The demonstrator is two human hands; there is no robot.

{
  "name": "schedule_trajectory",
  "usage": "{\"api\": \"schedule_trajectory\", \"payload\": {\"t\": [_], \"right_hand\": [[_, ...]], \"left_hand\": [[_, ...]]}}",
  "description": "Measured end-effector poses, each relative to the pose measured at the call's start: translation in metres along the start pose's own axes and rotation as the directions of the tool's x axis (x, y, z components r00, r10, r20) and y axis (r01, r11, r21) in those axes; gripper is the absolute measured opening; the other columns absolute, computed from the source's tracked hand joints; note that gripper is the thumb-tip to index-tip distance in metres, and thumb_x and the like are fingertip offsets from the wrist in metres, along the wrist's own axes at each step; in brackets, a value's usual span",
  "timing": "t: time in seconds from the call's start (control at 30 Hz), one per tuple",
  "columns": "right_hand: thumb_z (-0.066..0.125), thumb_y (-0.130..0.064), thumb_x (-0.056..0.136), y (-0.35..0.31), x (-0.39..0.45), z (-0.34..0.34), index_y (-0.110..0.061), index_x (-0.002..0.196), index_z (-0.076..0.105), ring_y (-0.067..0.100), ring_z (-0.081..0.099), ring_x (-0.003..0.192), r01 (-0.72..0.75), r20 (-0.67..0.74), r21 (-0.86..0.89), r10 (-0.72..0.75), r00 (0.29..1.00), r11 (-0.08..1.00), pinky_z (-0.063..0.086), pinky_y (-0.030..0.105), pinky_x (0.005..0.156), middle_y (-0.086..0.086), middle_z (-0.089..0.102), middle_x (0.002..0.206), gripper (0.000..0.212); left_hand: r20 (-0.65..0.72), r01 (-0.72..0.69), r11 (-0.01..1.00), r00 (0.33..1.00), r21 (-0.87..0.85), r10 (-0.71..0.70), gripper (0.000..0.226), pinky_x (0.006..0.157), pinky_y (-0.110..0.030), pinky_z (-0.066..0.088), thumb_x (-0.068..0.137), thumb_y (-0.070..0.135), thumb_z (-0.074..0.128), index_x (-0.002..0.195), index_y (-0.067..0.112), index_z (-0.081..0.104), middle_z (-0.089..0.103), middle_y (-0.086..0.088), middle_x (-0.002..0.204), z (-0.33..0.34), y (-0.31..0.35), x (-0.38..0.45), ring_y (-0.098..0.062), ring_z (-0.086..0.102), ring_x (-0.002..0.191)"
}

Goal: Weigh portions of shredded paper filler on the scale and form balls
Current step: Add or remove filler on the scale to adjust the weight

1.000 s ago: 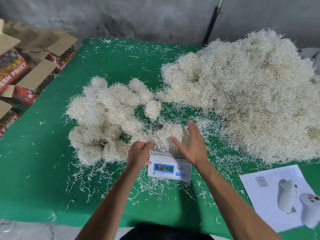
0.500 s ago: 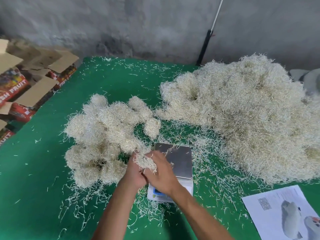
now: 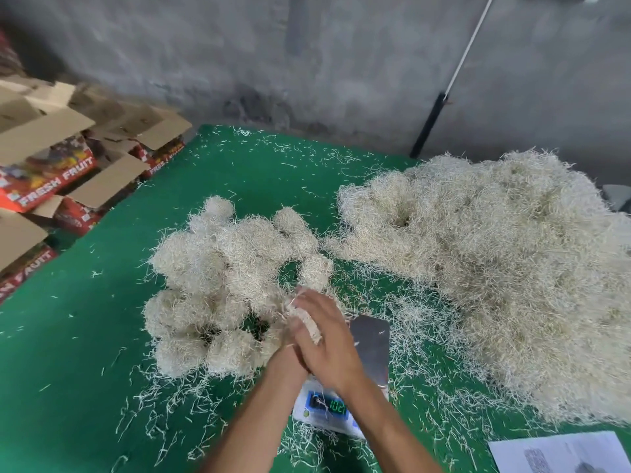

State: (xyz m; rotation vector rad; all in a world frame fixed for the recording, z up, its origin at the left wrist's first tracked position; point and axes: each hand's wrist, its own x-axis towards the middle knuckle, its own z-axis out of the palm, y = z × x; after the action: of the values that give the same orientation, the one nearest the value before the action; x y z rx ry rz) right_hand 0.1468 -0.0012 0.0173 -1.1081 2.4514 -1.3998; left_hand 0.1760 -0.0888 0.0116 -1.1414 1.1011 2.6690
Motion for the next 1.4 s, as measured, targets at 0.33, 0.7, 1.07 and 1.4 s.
{"api": "schedule_trajectory", "payload": {"t": [0.33, 0.7, 1.07, 1.4], "right_hand": [[0.049, -0.04, 0.11, -0.017, 0.011, 0.009, -0.04, 0.146, 0.053, 0.004, 0.042, 0.145, 0.191, 0.009, 0.003, -0.191, 0.981, 0.982, 0.03, 0.038, 0.124, -0.022, 0.049, 0.154, 0.036], [0.049, -0.038, 0.106, -0.032, 0.039, 0.028, -0.043, 0.138, 0.062, -0.012, 0.052, 0.125, -0.033, 0.099, 0.065, 0.027, 0.995, 0.997, 0.04, 0.041, 0.117, -0.032, 0.056, 0.136, 0.034], [0.058, -0.035, 0.106, -0.022, 0.049, 0.06, -0.023, 0.133, 0.07, 0.008, 0.057, 0.133, 0.205, 0.136, -0.101, -0.19, 0.972, 0.974, 0.044, 0.043, 0.116, -0.008, 0.061, 0.145, 0.032], [0.059, -0.028, 0.103, 0.014, 0.038, 0.102, -0.012, 0.108, 0.074, 0.023, 0.064, 0.094, 0.159, 0.137, -0.176, -0.135, 0.981, 0.971, 0.054, 0.039, 0.081, 0.007, 0.068, 0.108, 0.022]], "left_hand": [[-0.022, -0.039, 0.951, 0.999, 0.308, 0.048, 0.032, 0.074, -0.014, 0.054, 0.109, 0.03, 0.039, 0.14, 0.024, 0.042, 0.06, -0.01, 0.129, -0.016, 0.012, -0.012, 0.0, 0.066, 0.092], [0.014, 0.02, 0.995, 1.0, -0.103, -0.019, 0.059, 0.121, -0.037, 0.025, 0.104, 0.045, 0.045, 0.151, 0.009, 0.041, 0.042, -0.019, 0.154, -0.033, 0.022, -0.02, -0.03, 0.041, 0.142], [0.208, 0.17, 0.93, 0.973, -0.326, -0.105, 0.06, 0.093, -0.038, 0.056, 0.103, 0.057, 0.037, 0.125, 0.009, 0.066, 0.065, -0.025, 0.126, -0.073, 0.03, -0.007, -0.034, 0.053, 0.132], [0.201, 0.172, 0.873, 0.976, -0.457, -0.087, 0.096, 0.109, -0.046, 0.044, 0.087, 0.081, 0.031, 0.133, 0.003, 0.062, 0.063, -0.021, 0.132, -0.113, 0.04, 0.004, -0.032, 0.06, 0.124]]}}
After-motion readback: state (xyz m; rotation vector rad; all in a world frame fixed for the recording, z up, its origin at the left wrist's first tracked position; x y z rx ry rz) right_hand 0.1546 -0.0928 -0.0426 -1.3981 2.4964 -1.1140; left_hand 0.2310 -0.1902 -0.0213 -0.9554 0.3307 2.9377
